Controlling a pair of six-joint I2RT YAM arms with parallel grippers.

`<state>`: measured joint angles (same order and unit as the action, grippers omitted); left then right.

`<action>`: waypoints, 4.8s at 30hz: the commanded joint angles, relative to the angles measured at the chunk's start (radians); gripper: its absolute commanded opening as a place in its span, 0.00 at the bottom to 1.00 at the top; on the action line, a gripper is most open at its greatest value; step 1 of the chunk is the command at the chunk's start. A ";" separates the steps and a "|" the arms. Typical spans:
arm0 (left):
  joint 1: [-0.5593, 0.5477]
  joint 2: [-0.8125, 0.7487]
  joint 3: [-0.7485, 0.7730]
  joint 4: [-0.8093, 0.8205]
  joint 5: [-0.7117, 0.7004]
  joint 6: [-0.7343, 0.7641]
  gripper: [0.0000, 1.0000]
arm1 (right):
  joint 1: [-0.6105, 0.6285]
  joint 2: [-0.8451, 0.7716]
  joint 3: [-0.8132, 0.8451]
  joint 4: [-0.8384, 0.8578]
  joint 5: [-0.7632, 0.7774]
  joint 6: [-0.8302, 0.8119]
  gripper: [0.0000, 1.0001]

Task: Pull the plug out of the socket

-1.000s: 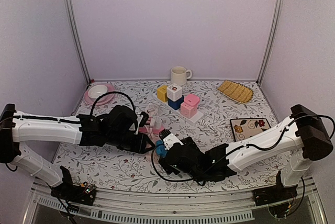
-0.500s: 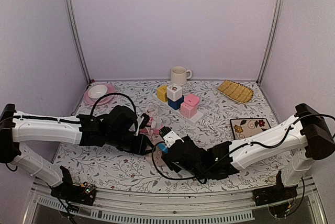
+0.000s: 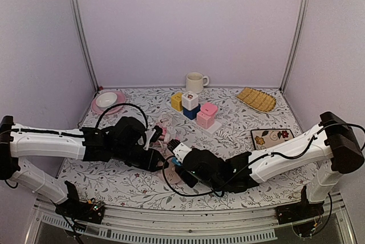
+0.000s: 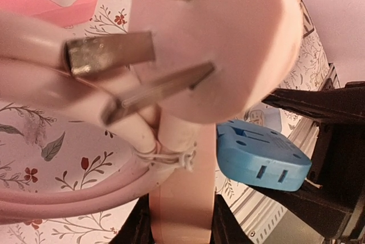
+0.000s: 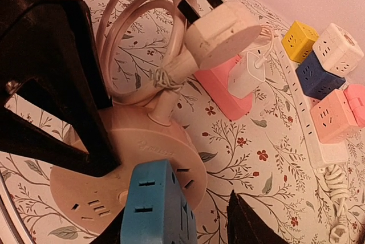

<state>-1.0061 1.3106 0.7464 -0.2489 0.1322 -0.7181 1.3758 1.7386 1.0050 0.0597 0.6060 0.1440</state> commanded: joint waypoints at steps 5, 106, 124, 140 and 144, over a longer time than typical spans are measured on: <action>0.005 -0.029 -0.026 0.111 0.028 0.028 0.00 | -0.027 0.007 -0.002 0.028 -0.066 -0.050 0.16; 0.523 -0.230 -0.538 0.337 -0.090 -0.271 0.34 | -0.722 -0.552 -0.532 -0.066 -0.737 0.511 0.91; 0.531 -0.403 -0.503 0.054 -0.341 -0.282 0.97 | -0.520 -0.167 -0.117 0.005 -0.597 0.349 0.95; 0.506 -0.481 -0.368 0.022 -0.250 -0.154 0.94 | -0.437 0.306 0.425 -0.129 -0.531 0.200 0.82; 0.487 -0.467 -0.349 0.067 -0.178 -0.146 0.94 | -0.438 0.396 0.546 -0.184 -0.522 0.172 0.76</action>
<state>-0.4984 0.8322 0.3664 -0.2203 -0.1322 -0.8989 0.9352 2.0655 1.4548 -0.0547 0.0540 0.3641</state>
